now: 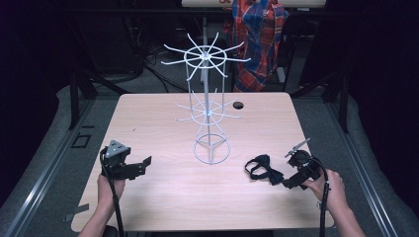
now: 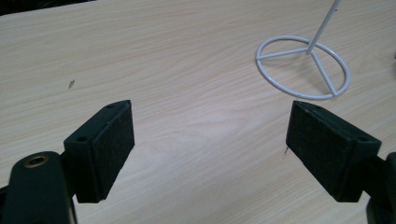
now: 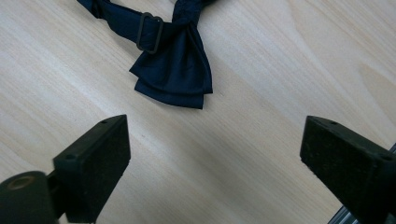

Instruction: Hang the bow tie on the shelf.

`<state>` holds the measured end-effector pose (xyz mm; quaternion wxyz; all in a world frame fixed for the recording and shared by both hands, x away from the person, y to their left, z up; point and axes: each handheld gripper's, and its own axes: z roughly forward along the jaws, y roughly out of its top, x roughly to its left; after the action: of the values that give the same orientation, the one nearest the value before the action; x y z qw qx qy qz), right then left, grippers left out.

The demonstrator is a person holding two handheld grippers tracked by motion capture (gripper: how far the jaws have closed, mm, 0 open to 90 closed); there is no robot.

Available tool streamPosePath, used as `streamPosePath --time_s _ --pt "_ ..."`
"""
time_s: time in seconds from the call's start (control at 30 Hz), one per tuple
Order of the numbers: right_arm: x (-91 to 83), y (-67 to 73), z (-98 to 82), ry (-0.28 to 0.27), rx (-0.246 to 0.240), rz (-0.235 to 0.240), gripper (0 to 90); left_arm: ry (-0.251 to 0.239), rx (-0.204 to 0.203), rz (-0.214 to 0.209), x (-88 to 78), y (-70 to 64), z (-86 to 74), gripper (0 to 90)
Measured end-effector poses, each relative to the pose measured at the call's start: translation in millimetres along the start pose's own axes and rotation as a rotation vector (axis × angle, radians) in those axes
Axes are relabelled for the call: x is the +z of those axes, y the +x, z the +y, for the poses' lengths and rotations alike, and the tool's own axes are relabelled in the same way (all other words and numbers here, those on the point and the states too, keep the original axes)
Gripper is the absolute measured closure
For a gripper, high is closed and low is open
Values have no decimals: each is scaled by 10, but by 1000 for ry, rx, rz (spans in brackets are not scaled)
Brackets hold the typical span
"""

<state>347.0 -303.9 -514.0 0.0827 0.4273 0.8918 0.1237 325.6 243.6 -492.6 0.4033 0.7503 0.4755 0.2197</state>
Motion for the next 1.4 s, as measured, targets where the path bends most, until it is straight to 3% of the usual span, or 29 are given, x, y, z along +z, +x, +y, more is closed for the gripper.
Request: streamPosePath --time_s 0.03,0.07,0.1,0.17,0.23,0.27,0.4,0.43,0.47,0.53,0.67,0.77,0.8,1.0,1.07,1.13,1.17,1.4 --pt "-5 -8 6 20 2 1 56 -2 3 -2 -2 -1 1 156" --pt "25 0 -3 1 25 -1 33 0 4 -2 -3 -1 1 156" --pt "18 -16 10 33 3 -5 10 0 4 -4 -1 1 0 156" --pt "57 11 18 38 31 -4 0 -1 3 -2 -5 10 -4 156" --pt "33 13 54 76 -8 -10 0 -6 -6 -2 -15 24 -8 156" --pt "55 44 47 35 16 -9 0 -6 -8 -2 -15 28 -9 156" --pt "0 76 95 40 -26 -29 0 -3 -4 -4 -12 25 -7 156" --pt "18 97 88 0 -1 -27 0 -6 -2 -4 -13 18 -10 156" --pt "-7 85 109 31 -32 -30 0 -3 0 -6 -14 18 -10 156" --pt "8 105 123 6 -28 -26 0 -5 1 -5 -22 19 -12 156" --pt "11 130 171 31 -42 -19 0 -12 -2 -14 -17 28 -10 156" --pt "53 155 207 3 -30 -5 0 -5 0 -21 -4 40 -7 156" --pt "57 151 237 31 -53 -7 0 -5 -2 -25 1 45 -14 156" --pt "83 185 318 43 -80 -15 0 -8 -3 -22 -20 50 -19 156" --pt "99 207 344 9 -66 3 0 -5 6 -24 -29 35 -18 156" --pt "123 217 376 20 -80 -3 0 -5 6 -22 -33 31 -20 156" --pt "154 232 387 5 -63 6 0 -5 6 -22 -33 31 -20 156" --pt "279 231 479 44 -74 20 28 -2 16 -14 -54 24 -31 156"
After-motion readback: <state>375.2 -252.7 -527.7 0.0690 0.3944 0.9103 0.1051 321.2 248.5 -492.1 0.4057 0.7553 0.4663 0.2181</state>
